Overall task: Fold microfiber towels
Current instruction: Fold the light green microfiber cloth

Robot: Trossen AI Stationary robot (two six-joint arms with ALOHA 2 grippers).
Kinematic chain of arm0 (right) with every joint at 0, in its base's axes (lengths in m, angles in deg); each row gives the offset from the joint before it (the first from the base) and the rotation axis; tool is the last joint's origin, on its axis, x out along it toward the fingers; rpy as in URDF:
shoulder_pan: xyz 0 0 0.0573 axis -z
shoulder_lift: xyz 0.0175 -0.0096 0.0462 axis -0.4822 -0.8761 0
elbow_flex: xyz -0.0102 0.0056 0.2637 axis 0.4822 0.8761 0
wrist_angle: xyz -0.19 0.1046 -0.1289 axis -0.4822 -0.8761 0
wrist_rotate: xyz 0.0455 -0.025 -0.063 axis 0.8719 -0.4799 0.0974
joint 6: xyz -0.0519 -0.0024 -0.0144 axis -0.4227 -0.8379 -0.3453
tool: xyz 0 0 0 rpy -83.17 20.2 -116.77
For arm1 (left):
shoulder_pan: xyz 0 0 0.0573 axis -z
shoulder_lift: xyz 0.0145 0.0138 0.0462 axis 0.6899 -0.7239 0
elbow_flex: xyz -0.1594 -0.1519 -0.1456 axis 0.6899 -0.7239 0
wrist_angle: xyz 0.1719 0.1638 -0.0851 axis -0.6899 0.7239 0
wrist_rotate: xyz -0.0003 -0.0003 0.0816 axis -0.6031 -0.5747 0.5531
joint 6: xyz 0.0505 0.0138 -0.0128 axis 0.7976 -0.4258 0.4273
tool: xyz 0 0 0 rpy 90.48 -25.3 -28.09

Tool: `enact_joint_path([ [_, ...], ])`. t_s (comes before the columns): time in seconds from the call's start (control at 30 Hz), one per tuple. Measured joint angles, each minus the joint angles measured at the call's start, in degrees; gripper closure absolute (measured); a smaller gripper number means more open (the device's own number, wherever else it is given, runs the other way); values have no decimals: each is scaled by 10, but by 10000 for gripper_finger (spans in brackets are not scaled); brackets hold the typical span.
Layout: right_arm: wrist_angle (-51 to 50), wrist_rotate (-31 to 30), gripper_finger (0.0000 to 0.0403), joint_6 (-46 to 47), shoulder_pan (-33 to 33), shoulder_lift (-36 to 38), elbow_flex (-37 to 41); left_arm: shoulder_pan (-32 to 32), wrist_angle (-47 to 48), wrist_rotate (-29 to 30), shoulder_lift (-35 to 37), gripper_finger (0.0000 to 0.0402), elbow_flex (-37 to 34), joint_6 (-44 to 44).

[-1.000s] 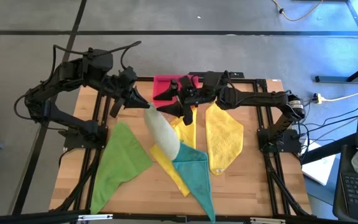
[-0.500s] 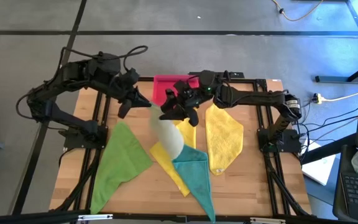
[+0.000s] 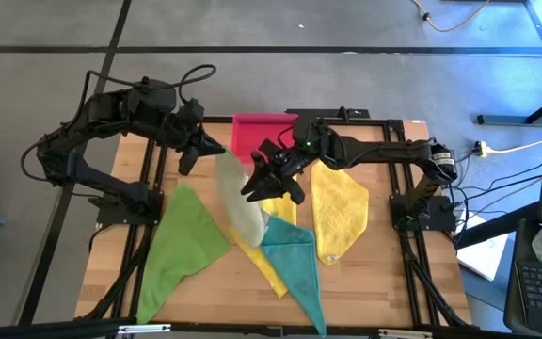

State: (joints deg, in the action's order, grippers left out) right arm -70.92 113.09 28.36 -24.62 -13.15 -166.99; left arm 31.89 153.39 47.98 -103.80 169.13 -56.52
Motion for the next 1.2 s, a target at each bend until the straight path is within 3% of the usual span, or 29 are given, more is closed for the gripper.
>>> enact_joint_path([
  [0.1, -2, -26, 254, -21, 3, 0, 0, 0, -4, -11, 0, 402, 0, 0],
  [0.33, 1, -121, 254, -96, 40, 3, -40, 10, -18, -118, 0, 402, 0, -35],
  [0.47, -6, -118, 239, -103, 46, 1, -71, 19, -18, -119, -4, 402, 0, -36],
  [0.73, -89, -116, 198, -203, 27, -1, -71, 20, -32, -95, -4, 402, 0, -36],
  [1.2, -52, -109, 265, -238, 26, -9, -71, 38, -81, -106, -7, 402, 1, -51],
])
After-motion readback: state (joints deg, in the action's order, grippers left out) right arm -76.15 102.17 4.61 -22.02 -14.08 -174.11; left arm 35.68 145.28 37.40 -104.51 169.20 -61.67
